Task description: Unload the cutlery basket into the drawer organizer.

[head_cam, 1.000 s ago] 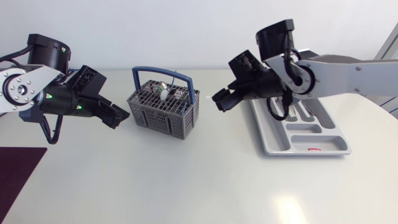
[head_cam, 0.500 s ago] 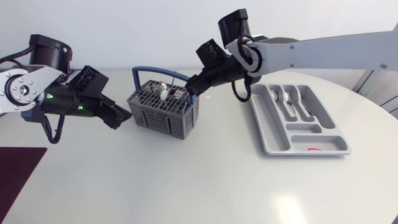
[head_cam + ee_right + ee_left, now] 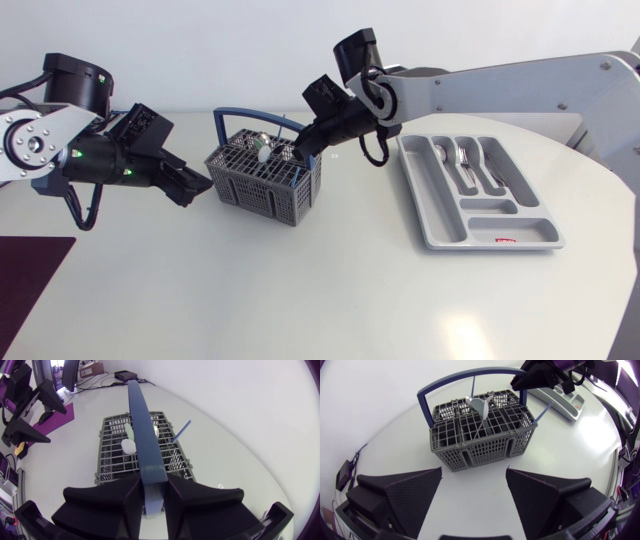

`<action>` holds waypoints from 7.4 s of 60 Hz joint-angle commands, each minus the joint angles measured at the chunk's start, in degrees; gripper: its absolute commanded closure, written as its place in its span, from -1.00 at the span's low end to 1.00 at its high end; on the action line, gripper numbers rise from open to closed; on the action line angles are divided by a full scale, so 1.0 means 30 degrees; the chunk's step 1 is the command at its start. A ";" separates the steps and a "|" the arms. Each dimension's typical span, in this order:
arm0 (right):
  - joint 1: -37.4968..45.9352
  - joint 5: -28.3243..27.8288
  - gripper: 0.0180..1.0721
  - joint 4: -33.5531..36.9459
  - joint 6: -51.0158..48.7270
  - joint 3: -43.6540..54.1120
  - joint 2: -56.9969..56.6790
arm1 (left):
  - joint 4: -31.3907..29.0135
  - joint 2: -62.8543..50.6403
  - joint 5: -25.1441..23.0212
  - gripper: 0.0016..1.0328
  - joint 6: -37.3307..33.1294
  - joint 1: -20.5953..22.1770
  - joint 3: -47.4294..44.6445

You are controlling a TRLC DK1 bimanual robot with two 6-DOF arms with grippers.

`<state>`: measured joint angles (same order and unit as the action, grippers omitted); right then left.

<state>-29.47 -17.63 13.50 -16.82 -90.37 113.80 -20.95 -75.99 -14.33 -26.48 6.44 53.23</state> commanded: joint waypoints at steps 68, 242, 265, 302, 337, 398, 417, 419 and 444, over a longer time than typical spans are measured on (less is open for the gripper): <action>0.4493 -0.5843 -0.90 0.4935 -0.6464 1.0376 -1.3909 | -0.1835 0.2975 -0.1054 -0.83 -0.4240 0.1106 -0.3066; 0.3672 -0.3851 0.72 -0.2067 -0.2948 1.4712 -1.0687 | 0.2501 0.1188 -0.1318 -0.73 -0.3595 0.0813 -0.3565; 0.3467 -0.3880 0.89 -0.2009 -0.2743 1.4624 -1.1829 | 0.2530 0.1217 -0.1318 -0.73 -0.3625 0.0843 -0.3652; 0.3614 -0.3939 0.89 0.4964 -0.3476 1.1841 -1.7425 | 0.2589 0.1862 -0.1318 -0.76 -0.3800 0.1048 -0.3887; 0.9825 -0.3763 0.89 1.1234 -0.5380 0.7300 -1.5931 | 0.2647 0.2741 -0.1318 -0.76 -0.4357 0.1546 -0.4590; 1.1348 -0.1038 0.89 1.5775 -0.3241 -0.3481 0.1472 | 0.3321 0.2301 -0.0996 -0.76 -0.5207 0.2308 -0.5381; 1.1143 -0.0335 0.88 1.3841 -0.1278 -0.6323 0.4665 | 0.3702 0.1832 -0.0996 -0.76 -0.5441 0.2102 -0.5381; 1.1143 -0.0101 0.76 1.3636 -0.1132 -0.6440 0.4899 | 0.3702 0.1832 -0.0996 -0.76 -0.5441 0.2102 -0.5352; 1.0469 -0.2269 -0.93 0.7952 -0.2802 0.1060 -0.2513 | 0.3350 0.2975 -0.0996 -0.79 -0.5177 0.2688 -0.5908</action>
<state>3.53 -22.92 40.03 -23.24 -92.27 111.79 -10.44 -68.90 -17.47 -41.19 13.39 37.54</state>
